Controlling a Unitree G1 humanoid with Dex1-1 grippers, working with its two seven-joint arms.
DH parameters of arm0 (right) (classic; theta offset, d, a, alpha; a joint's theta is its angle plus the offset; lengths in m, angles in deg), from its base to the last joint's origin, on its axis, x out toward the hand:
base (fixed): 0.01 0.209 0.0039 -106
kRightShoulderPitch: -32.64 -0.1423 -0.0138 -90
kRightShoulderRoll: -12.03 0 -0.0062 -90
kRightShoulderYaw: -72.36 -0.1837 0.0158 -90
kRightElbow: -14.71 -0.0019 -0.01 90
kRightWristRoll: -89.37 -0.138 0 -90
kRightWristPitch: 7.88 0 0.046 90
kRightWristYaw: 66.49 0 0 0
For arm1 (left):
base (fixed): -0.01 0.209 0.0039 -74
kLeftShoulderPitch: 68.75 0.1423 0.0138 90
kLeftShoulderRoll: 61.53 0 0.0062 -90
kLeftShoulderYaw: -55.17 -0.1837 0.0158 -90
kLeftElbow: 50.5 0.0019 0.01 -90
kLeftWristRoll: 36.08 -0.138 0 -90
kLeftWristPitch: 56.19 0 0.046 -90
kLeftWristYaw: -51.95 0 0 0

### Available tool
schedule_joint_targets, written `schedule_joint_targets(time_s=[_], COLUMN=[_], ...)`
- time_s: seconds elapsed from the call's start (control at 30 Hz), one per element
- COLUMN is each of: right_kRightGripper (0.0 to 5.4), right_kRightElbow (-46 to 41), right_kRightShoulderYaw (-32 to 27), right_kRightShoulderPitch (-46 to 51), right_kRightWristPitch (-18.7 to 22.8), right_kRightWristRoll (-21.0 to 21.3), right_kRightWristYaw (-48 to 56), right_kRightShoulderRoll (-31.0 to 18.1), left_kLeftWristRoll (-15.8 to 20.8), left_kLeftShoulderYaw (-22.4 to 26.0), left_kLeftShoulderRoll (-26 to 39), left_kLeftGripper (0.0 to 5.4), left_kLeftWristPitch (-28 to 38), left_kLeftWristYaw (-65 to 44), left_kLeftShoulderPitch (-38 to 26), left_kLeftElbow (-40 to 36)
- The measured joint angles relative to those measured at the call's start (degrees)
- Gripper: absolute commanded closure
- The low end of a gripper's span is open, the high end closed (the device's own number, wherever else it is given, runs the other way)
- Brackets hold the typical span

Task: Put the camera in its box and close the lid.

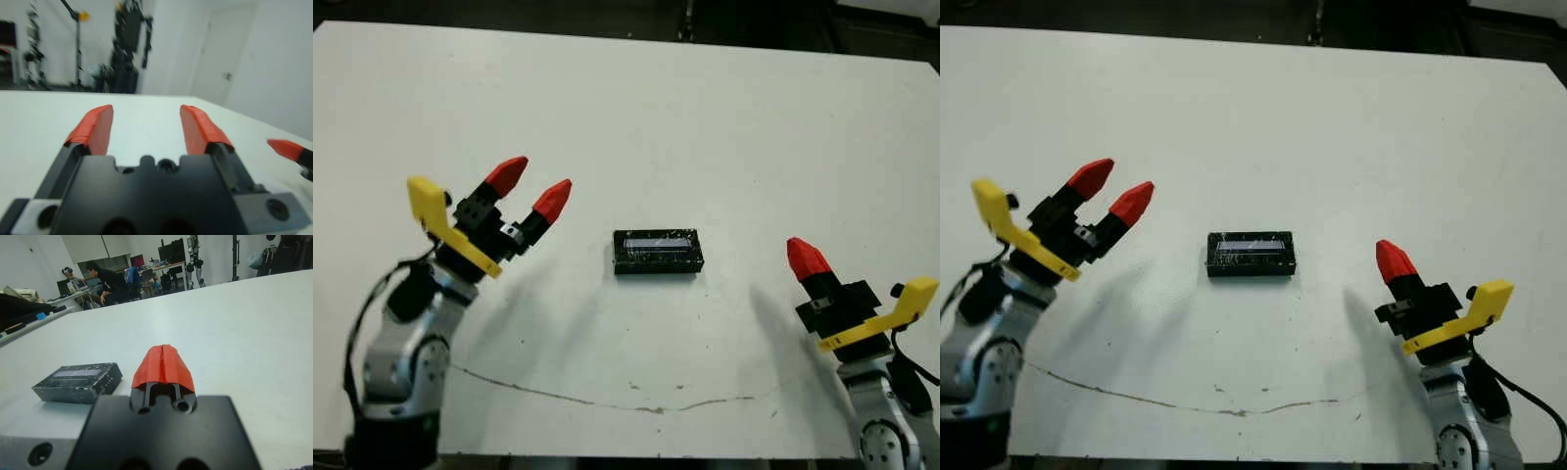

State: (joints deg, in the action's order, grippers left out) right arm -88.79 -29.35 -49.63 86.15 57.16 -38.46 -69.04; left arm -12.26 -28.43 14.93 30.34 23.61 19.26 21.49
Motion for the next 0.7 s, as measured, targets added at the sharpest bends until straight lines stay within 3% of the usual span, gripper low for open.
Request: schedule_joint_targets(time_s=[0.3,0.5,0.63,0.7], right_kRightGripper=[5.4,5.4,5.4,5.4], right_kRightElbow=[1.07,1.33,1.33,1.34], right_kRightShoulderYaw=[2.58,3.54,4.15,4.18], right_kRightShoulderPitch=[-0.99,-0.83,-0.51,-0.51], right_kRightWristPitch=[-3.52,-5.26,-6.35,-6.74], right_kRightWristRoll=[5.19,10.48,11.16,11.51], right_kRightWristYaw=[-2.61,-6.58,-7.13,-7.21], right_kRightShoulderRoll=[2.15,2.52,3.09,3.09], left_kLeftWristRoll=[-9.74,-13.69,-15.28,-15.43], left_kLeftShoulderYaw=[-5.32,-6.39,-7.04,-7.26], left_kLeftShoulderRoll=[-7.03,-7.22,-7.18,-7.05], left_kLeftGripper=[3.85,4.78,5.36,5.38], left_kLeftWristPitch=[14.94,17.31,17.12,17.11], left_kLeftWristYaw=[8.93,13.1,15.5,16.14], left_kLeftShoulderPitch=[8.8,9.19,9.22,9.23], left_kLeftElbow=[4.05,6.78,6.73,6.68])
